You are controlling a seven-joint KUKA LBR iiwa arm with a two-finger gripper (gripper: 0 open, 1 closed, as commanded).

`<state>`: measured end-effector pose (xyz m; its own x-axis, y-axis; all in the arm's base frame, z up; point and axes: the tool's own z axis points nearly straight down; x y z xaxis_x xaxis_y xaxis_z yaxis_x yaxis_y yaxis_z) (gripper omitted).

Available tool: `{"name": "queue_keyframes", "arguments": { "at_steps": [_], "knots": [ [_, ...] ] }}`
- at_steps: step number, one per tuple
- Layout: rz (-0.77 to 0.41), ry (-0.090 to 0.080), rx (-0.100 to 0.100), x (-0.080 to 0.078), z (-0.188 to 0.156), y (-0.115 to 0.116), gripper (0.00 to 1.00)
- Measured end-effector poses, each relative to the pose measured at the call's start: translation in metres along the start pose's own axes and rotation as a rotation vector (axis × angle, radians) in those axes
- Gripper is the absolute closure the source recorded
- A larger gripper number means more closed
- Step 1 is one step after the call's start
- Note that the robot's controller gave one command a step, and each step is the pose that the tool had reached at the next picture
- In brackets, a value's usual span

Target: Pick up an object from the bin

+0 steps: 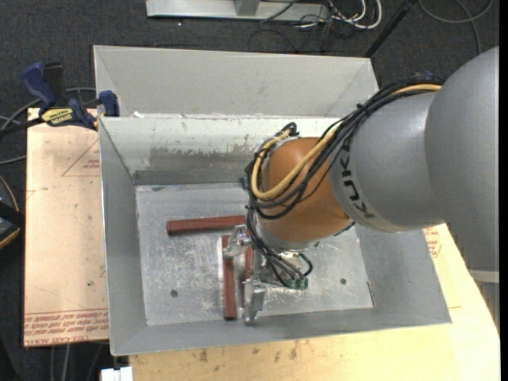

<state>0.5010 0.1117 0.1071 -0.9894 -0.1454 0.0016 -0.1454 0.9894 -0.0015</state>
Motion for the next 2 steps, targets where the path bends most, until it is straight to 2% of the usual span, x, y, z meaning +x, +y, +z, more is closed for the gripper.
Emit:
{"name": "queue_keyframes", "arguments": {
  "at_steps": [1, 2],
  "knots": [
    [-0.107, -0.008, -0.007, -0.03, 0.017, -0.029, 0.0],
    [-0.219, -0.005, 0.002, -0.02, 0.024, -0.027, 0.0]
  ]
}}
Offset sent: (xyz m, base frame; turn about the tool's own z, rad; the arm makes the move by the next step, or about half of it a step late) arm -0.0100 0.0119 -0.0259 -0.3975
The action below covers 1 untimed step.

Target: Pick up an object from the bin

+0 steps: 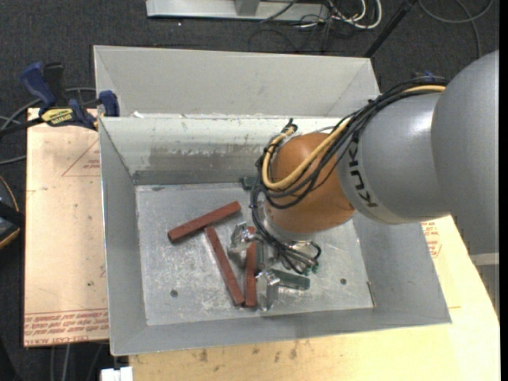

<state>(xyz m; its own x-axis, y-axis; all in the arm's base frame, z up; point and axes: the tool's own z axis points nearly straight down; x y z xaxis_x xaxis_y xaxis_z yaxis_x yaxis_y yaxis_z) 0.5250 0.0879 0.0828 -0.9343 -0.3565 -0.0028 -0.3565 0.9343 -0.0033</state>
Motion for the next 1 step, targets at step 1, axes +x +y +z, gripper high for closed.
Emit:
{"name": "queue_keyframes", "arguments": {
  "at_steps": [1],
  "knots": [
    [-0.307, 0.001, -0.008, 0.0013, 0.0004, 0.0113, 0.0]
  ]
}}
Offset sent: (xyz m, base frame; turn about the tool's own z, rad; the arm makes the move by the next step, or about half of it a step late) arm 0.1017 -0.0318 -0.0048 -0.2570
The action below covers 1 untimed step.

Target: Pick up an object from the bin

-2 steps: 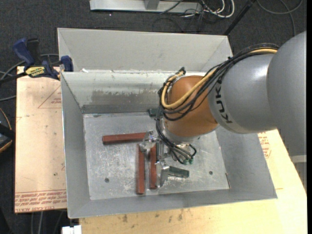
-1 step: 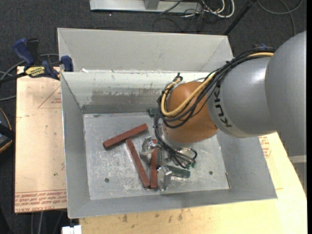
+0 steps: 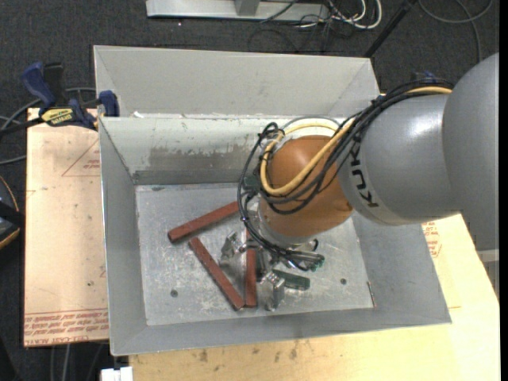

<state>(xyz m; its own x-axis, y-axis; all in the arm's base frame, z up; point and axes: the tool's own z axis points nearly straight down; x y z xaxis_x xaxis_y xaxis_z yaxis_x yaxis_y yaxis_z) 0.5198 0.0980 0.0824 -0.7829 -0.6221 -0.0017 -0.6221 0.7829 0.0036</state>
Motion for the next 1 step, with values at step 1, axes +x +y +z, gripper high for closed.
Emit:
{"name": "queue_keyframes", "arguments": {
  "at_steps": [1],
  "knots": [
    [-0.117, -0.001, 0.001, -0.0269, 0.0007, -0.0483, 0.0]
  ]
}}
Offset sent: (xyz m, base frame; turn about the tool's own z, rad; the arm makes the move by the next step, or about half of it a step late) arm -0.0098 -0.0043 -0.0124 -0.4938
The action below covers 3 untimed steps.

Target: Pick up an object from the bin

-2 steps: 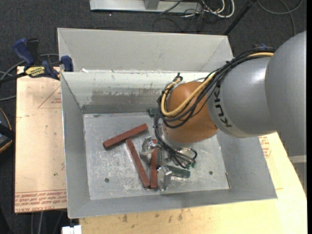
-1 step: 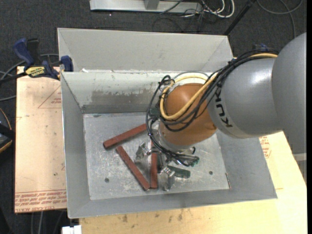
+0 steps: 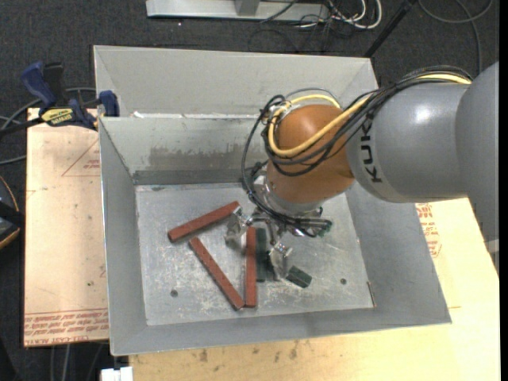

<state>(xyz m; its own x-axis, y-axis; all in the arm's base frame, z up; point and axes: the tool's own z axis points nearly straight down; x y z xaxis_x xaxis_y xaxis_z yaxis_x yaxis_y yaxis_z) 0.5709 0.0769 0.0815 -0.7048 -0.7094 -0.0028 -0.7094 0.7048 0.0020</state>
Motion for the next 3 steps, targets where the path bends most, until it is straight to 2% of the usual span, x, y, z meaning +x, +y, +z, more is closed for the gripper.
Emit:
{"name": "queue_keyframes", "arguments": {
  "at_steps": [1, 2, 3],
  "knots": [
    [-0.375, -0.017, 0.017, 0.025, 0.006, 0.052, 1.0],
    [-0.371, -0.017, 0.016, 0.025, 0.006, 0.051, 1.0],
    [-0.36, -0.002, 0.003, 0.017, -0.145, 0.061, 1.0]
  ]
}}
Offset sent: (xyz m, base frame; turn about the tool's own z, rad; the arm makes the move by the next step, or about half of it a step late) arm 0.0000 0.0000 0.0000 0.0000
